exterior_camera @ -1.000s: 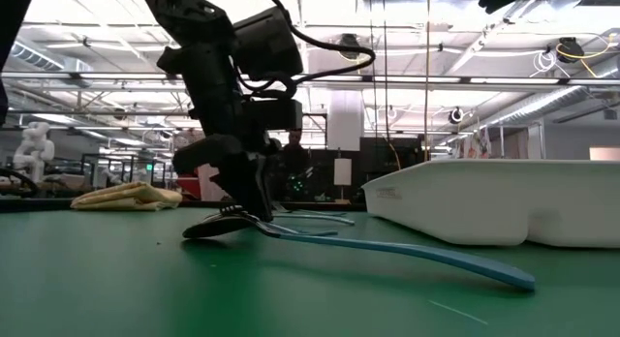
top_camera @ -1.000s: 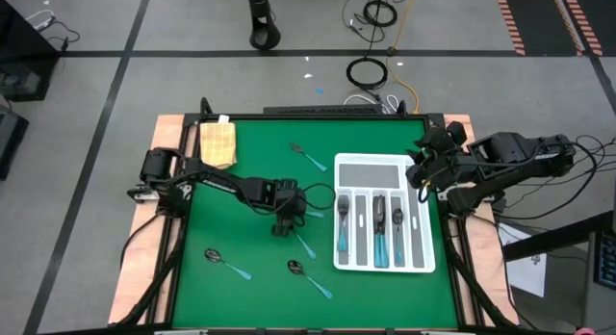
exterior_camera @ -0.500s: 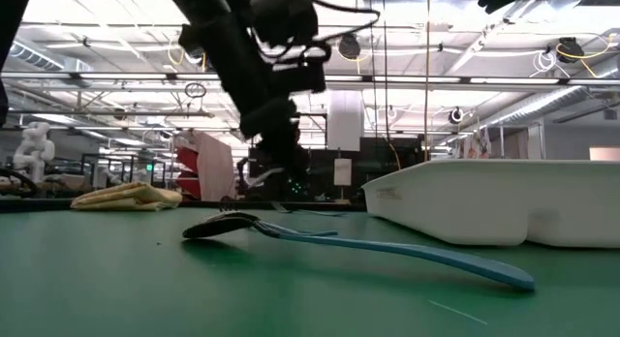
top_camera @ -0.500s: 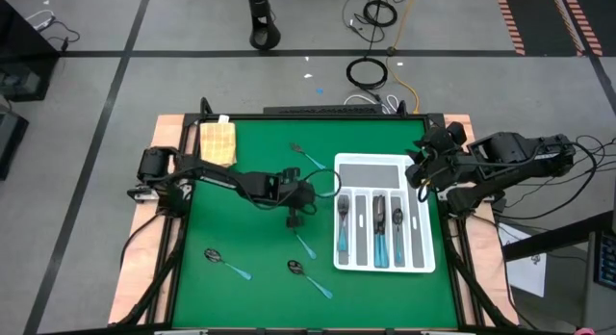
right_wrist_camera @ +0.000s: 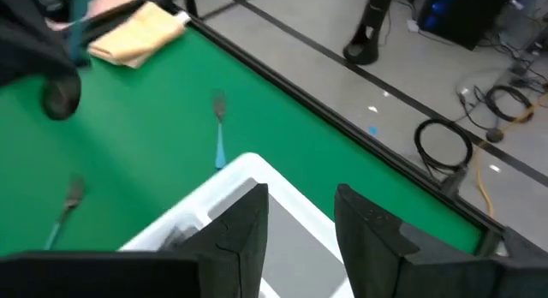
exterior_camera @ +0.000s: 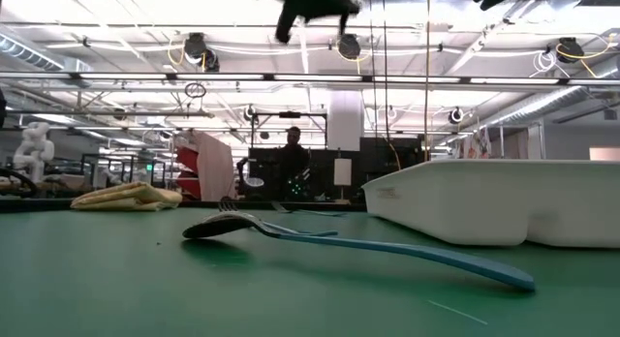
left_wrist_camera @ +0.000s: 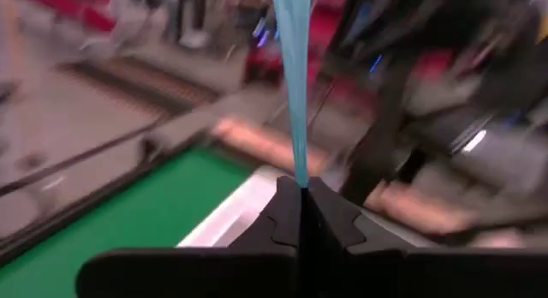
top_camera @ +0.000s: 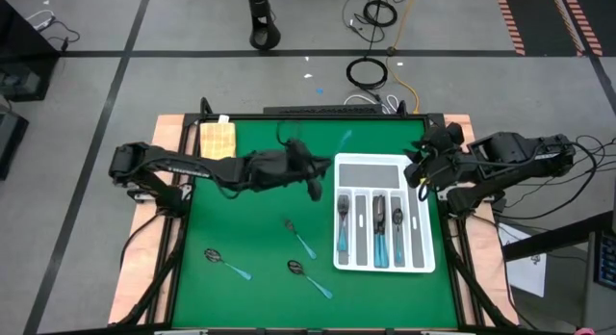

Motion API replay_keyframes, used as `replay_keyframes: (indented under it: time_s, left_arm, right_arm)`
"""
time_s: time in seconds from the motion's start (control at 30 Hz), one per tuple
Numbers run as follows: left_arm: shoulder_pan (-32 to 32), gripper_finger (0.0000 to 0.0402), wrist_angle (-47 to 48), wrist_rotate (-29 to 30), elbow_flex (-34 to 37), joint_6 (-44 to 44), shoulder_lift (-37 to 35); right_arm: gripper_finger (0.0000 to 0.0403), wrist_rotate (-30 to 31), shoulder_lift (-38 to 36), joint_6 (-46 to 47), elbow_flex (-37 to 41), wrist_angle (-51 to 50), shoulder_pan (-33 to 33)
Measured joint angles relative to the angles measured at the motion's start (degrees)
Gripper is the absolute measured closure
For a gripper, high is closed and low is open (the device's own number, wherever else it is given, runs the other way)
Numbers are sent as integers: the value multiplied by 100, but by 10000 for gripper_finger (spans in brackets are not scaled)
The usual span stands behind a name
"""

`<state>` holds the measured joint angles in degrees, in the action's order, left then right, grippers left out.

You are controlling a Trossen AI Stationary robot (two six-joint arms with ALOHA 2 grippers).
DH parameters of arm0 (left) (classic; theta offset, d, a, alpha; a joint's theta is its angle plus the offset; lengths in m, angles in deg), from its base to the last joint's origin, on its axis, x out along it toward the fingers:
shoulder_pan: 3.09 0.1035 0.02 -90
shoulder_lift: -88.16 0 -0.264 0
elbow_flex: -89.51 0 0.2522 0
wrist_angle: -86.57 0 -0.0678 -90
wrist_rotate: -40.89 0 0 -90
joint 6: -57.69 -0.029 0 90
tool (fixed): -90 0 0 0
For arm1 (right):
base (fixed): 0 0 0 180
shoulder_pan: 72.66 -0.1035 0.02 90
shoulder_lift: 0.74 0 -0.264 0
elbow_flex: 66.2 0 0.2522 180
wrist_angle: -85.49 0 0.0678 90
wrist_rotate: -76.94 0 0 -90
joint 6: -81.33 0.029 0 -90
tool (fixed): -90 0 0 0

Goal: Sort silverware
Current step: Put the top right blue spoon into the tray

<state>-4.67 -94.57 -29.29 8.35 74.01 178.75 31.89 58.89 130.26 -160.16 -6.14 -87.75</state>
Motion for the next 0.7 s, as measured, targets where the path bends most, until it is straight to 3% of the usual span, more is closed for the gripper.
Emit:
replay_keyframes:
  time_s: [0.2, 0.5, 0.6, 0.7]
  left_arm:
    - [-90, 394, -1702, -450, 29, 236, 141]
    - [-293, 394, -4107, -935, 31, -17, 1035]
    - [-534, 394, -4135, -120, -117, -1236, 1385]
    - [-664, 394, -3314, 586, -435, -2027, 1628]
  right_arm:
    - [280, -22, -2, -669, 0, 854, -138]
    - [280, -311, -184, -703, 0, 1028, -583]
    - [280, -338, -331, -606, 0, 1102, -791]
    - [280, -350, -487, -595, 0, 1205, -999]
